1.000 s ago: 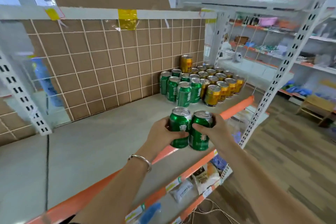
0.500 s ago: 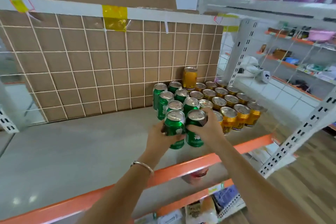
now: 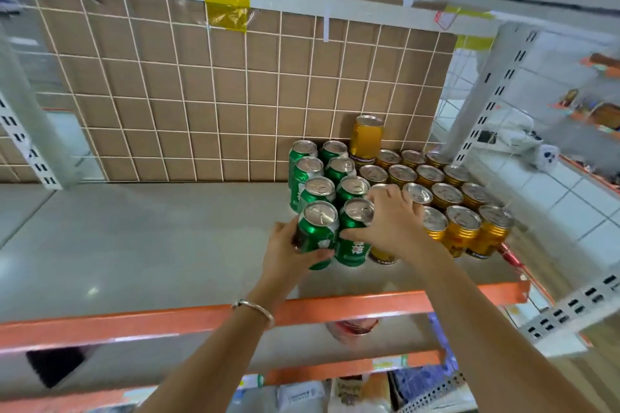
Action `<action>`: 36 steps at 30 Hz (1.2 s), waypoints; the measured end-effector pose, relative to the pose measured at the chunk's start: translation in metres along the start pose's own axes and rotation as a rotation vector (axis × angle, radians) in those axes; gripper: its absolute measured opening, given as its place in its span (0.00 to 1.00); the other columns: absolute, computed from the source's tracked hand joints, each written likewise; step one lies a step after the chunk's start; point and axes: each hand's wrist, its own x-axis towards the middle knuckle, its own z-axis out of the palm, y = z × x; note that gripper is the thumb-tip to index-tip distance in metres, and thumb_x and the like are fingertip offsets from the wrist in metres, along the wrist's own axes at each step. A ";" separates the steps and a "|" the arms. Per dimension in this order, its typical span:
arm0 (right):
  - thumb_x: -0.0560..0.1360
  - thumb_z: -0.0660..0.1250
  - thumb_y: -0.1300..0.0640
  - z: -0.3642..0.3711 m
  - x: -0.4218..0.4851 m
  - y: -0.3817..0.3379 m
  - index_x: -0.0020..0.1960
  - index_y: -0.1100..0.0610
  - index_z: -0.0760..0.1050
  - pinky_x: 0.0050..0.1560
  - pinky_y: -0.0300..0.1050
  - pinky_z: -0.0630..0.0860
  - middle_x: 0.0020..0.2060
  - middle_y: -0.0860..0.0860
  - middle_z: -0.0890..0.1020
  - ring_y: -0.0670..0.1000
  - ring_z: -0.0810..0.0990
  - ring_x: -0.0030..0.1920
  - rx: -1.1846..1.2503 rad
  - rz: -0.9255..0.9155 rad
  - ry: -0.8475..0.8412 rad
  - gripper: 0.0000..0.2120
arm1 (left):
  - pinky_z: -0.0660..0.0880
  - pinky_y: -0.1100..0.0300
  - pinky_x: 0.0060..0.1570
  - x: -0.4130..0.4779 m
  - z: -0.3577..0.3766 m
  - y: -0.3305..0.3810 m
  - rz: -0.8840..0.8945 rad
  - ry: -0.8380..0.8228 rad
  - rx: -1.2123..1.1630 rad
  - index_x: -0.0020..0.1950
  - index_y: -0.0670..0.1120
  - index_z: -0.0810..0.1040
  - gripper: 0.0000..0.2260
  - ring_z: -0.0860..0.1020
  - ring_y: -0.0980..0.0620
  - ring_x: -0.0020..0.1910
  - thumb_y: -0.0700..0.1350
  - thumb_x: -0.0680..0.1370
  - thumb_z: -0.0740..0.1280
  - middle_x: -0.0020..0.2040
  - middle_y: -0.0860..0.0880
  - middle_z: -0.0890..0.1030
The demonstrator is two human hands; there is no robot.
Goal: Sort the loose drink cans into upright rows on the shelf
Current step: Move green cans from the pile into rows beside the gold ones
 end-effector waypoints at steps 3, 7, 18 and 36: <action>0.67 0.69 0.34 0.006 -0.001 0.008 0.73 0.51 0.57 0.71 0.62 0.54 0.74 0.52 0.59 0.58 0.54 0.74 0.074 0.001 -0.053 0.42 | 0.75 0.54 0.59 -0.001 0.002 0.000 0.014 -0.005 0.016 0.64 0.51 0.72 0.30 0.74 0.49 0.51 0.46 0.64 0.78 0.48 0.54 0.68; 0.71 0.64 0.36 0.022 -0.003 0.009 0.75 0.49 0.50 0.72 0.63 0.49 0.75 0.51 0.57 0.58 0.53 0.75 0.127 -0.021 -0.029 0.40 | 0.70 0.56 0.65 -0.005 0.010 0.004 0.006 -0.082 -0.126 0.70 0.53 0.64 0.37 0.72 0.51 0.59 0.44 0.66 0.77 0.58 0.49 0.69; 0.71 0.64 0.36 0.029 -0.004 0.010 0.74 0.48 0.52 0.73 0.61 0.48 0.74 0.50 0.59 0.58 0.55 0.74 0.186 0.003 0.013 0.38 | 0.73 0.62 0.61 -0.002 0.029 -0.016 0.102 -0.048 -0.351 0.65 0.59 0.61 0.36 0.72 0.58 0.65 0.32 0.68 0.72 0.65 0.52 0.72; 0.71 0.65 0.37 0.042 -0.019 0.007 0.75 0.47 0.47 0.72 0.62 0.48 0.75 0.51 0.54 0.57 0.53 0.75 0.050 0.015 0.194 0.41 | 0.64 0.44 0.70 -0.008 0.020 -0.010 -0.009 -0.019 -0.038 0.75 0.55 0.54 0.45 0.64 0.48 0.71 0.52 0.64 0.76 0.70 0.48 0.66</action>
